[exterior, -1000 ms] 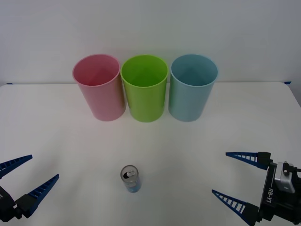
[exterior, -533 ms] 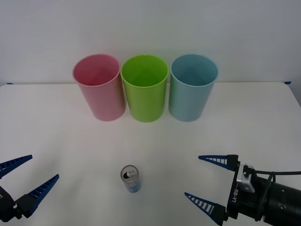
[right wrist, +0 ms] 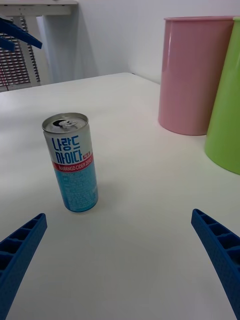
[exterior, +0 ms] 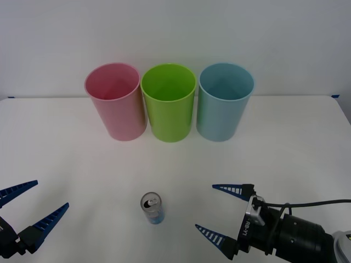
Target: Put cans in the blue bin and PET bottles in the pink bin and trash in the green bin.
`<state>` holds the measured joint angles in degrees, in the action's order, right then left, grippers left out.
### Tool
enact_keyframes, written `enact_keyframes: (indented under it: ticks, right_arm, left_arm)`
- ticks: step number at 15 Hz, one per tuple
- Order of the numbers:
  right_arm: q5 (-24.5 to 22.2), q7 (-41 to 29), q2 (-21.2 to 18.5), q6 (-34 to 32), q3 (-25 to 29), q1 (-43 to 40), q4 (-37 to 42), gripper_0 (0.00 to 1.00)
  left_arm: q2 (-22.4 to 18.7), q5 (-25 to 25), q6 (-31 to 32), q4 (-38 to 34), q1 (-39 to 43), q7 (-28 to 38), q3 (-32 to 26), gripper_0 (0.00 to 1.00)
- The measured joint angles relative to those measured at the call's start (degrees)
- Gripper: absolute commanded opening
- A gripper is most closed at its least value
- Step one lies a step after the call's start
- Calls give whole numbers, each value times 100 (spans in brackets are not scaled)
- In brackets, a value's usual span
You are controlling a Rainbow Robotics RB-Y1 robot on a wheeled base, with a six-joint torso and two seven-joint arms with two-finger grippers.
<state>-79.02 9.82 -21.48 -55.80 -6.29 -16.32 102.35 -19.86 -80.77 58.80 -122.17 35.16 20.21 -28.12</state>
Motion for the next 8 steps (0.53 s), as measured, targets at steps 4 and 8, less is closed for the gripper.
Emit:
enact_keyframes:
  ticks: [4, 8]
  right_arm:
    - [22, 655, 435, -134, -57, 212, -751, 100]
    - [63, 870, 625, -181, -229, 353, -1119, 100]
  left_arm:
    - [0, 0, 0, 0, 0, 0, 0, 100]
    - [0, 0, 0, 0, 0, 0, 0, 100]
